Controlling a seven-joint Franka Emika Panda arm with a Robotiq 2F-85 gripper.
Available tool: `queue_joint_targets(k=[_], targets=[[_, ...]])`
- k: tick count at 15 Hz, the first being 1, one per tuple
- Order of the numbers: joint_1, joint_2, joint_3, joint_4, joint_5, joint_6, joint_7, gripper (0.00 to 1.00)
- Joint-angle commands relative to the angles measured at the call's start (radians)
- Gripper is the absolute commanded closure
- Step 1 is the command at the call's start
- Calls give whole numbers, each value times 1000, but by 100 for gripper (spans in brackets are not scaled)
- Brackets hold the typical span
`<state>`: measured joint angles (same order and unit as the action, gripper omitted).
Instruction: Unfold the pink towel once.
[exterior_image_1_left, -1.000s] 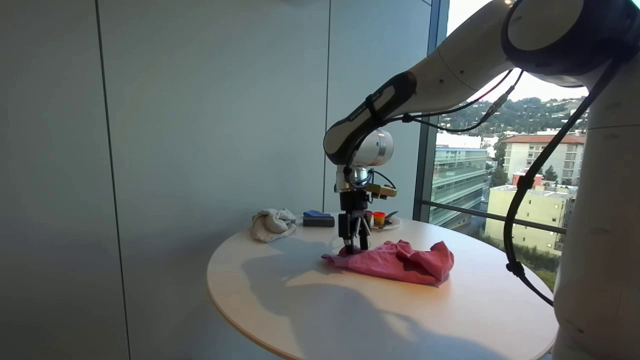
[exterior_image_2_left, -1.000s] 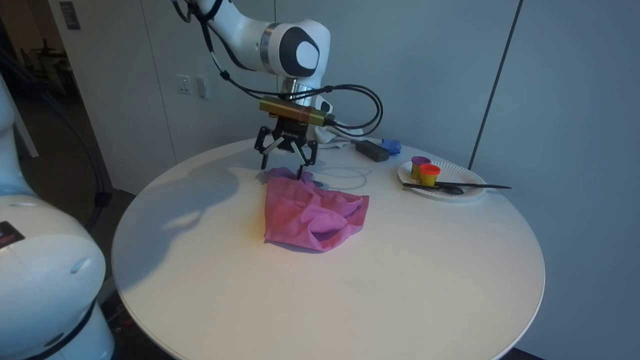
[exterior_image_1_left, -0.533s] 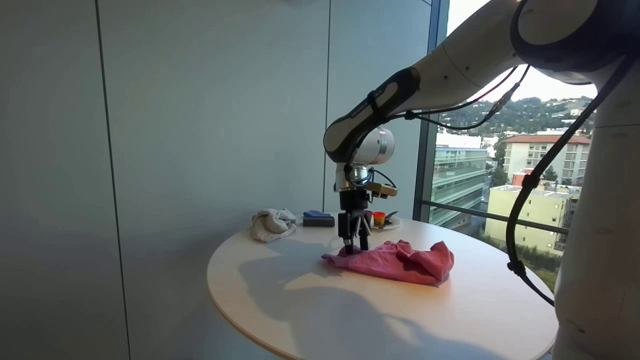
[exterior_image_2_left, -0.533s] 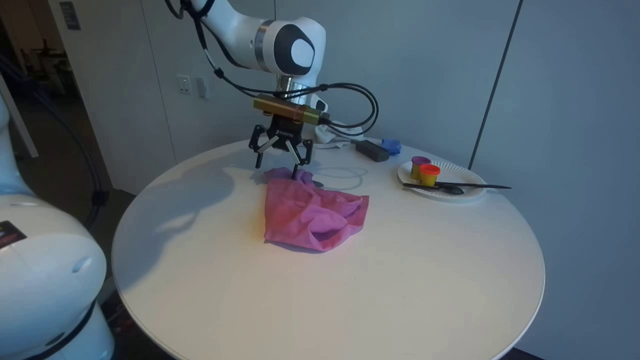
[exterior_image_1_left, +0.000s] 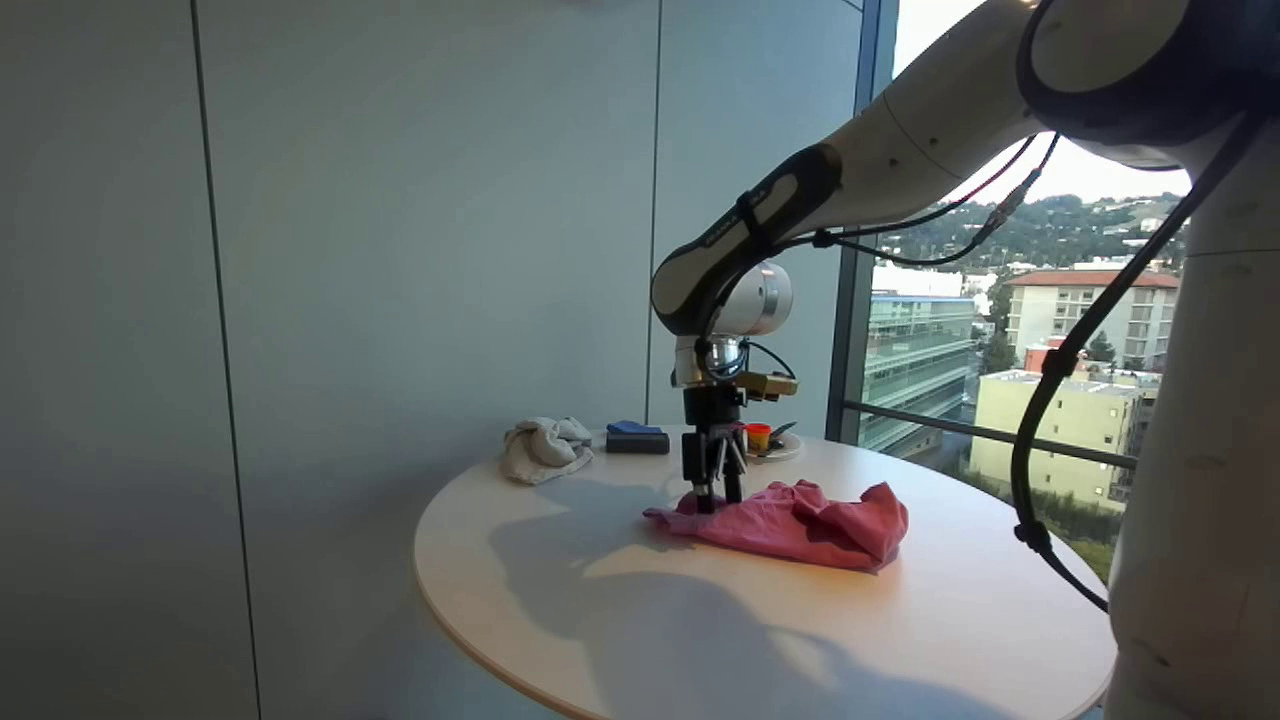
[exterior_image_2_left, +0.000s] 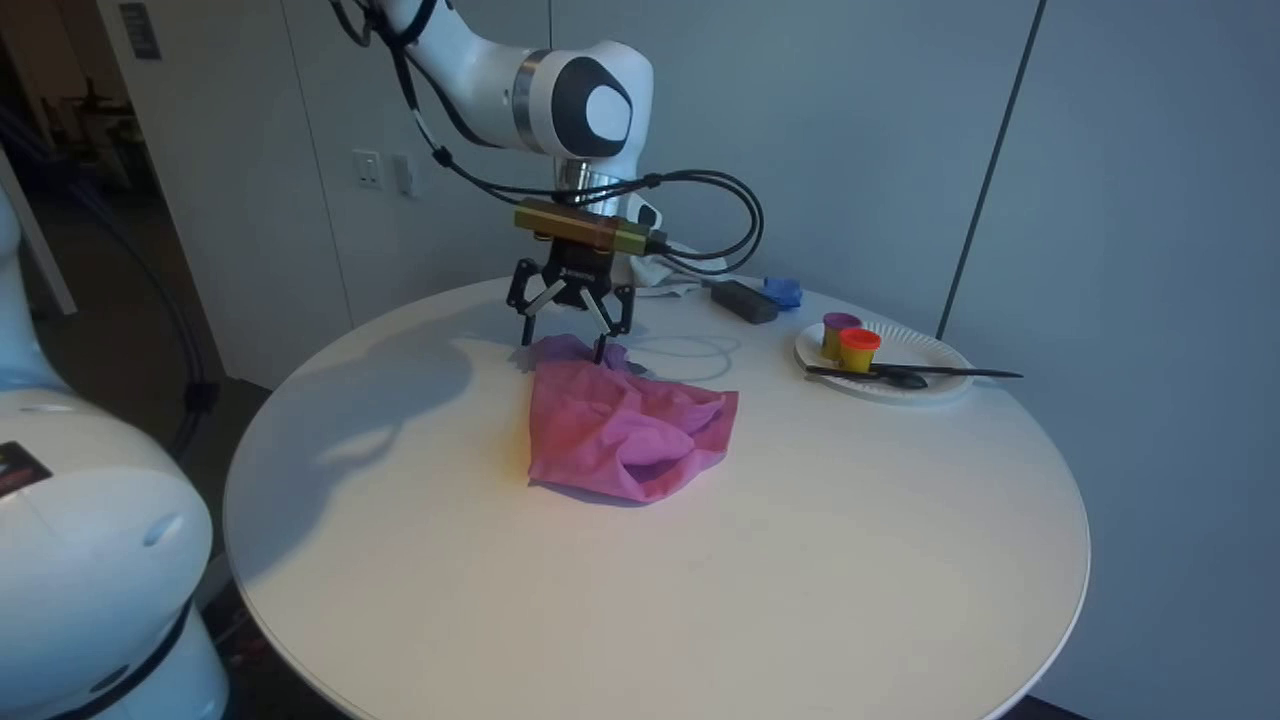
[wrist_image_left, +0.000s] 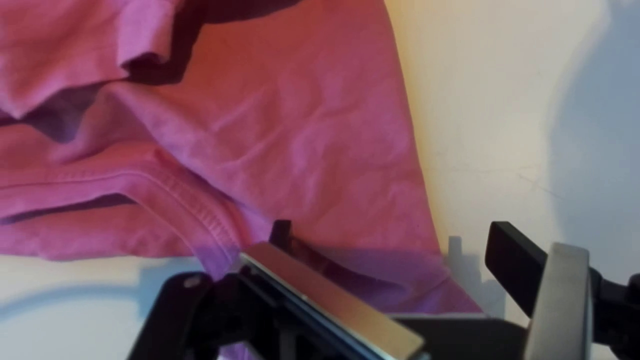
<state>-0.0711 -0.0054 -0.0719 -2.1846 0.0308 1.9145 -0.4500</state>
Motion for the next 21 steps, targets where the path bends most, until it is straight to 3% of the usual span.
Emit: queue_joint_targets(k=[1, 8, 9, 13, 19, 21], targets=[[-1, 1, -2, -1, 1, 20, -40, 0], [-5, 27, -5, 10, -11, 17, -49, 0], [-5, 31, -4, 12, -14, 18, -49, 19], [-4, 34, -1, 10, -19, 21, -45, 44], [-4, 29, -1, 10, -29, 21, -35, 88], [-4, 29, -2, 11, -29, 20, -32, 96]])
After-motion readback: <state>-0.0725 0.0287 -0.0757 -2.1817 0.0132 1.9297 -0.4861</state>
